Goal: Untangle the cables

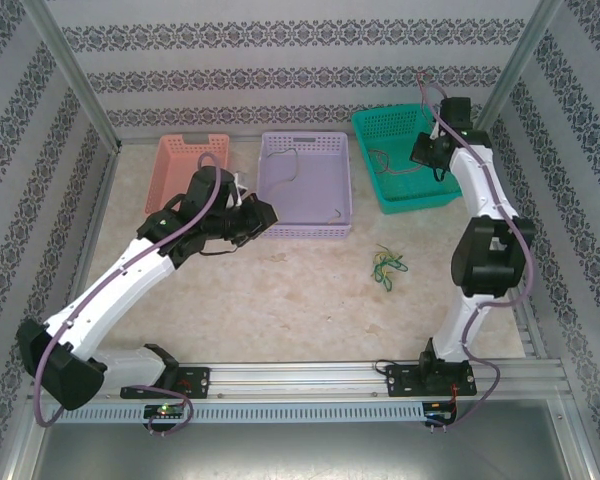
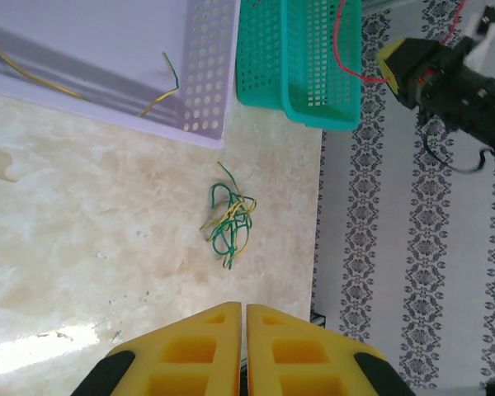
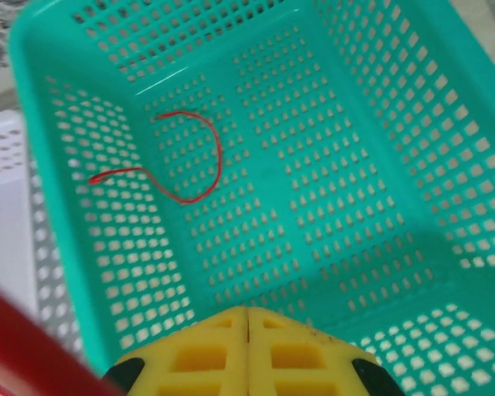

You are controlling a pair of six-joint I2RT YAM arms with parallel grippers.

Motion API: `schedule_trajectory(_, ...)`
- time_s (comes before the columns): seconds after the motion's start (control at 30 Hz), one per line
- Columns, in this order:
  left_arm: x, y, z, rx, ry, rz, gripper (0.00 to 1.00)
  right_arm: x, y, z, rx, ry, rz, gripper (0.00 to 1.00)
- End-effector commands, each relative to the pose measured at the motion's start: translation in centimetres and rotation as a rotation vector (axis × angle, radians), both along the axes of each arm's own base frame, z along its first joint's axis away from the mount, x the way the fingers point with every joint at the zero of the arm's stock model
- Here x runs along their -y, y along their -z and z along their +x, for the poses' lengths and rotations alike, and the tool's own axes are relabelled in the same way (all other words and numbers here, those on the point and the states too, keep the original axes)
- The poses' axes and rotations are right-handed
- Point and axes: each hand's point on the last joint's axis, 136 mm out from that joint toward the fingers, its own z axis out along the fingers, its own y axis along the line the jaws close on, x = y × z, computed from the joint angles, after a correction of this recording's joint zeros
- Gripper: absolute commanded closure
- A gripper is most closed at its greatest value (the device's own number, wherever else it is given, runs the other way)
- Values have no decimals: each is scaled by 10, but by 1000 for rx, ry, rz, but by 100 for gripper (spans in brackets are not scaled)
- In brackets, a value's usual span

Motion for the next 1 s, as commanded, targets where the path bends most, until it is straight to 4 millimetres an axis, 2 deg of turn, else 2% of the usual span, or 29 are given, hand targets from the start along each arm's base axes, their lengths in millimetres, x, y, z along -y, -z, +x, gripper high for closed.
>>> schedule_trajectory(0.0, -8, 3, -13, 16, 12, 45, 89, 22, 16, 6, -80, 17, -118, 100)
schedule_trajectory(0.17, -13, 6, -14, 12, -10, 56, 88, 33, 51, 12, -184, 19, -211, 100)
schedule_trajectory(0.27, -12, 10, -12, 2, -12, 52, 88, 27, 74, 11, -237, -13, -191, 100)
schedule_trajectory(0.47, -9, 11, -9, 0, -5, 53, 88, 16, 100, -11, -337, -28, -163, 100)
schedule_trajectory(0.5, -8, 10, -9, 2, -3, 52, 88, 15, 102, -15, -343, -23, -154, 97)
schedule_trajectory(0.53, -8, 10, -9, 1, 0, 53, 89, 14, 101, -18, -345, -18, -145, 88)
schedule_trajectory(0.6, -7, 9, -9, 3, 6, 51, 89, 12, 96, -23, -340, -12, -136, 70)
schedule_trajectory(0.67, -7, 9, -9, 4, 7, 55, 88, 12, 81, -25, -311, -1, -127, 61)
schedule_trajectory(0.8, -9, 12, -10, 1, 6, 64, 88, 10, 44, -30, -238, 20, -113, 56)
schedule_trajectory(0.97, -10, 19, -11, -1, 27, 101, 74, 8, -7, -45, -136, 61, -88, 54)
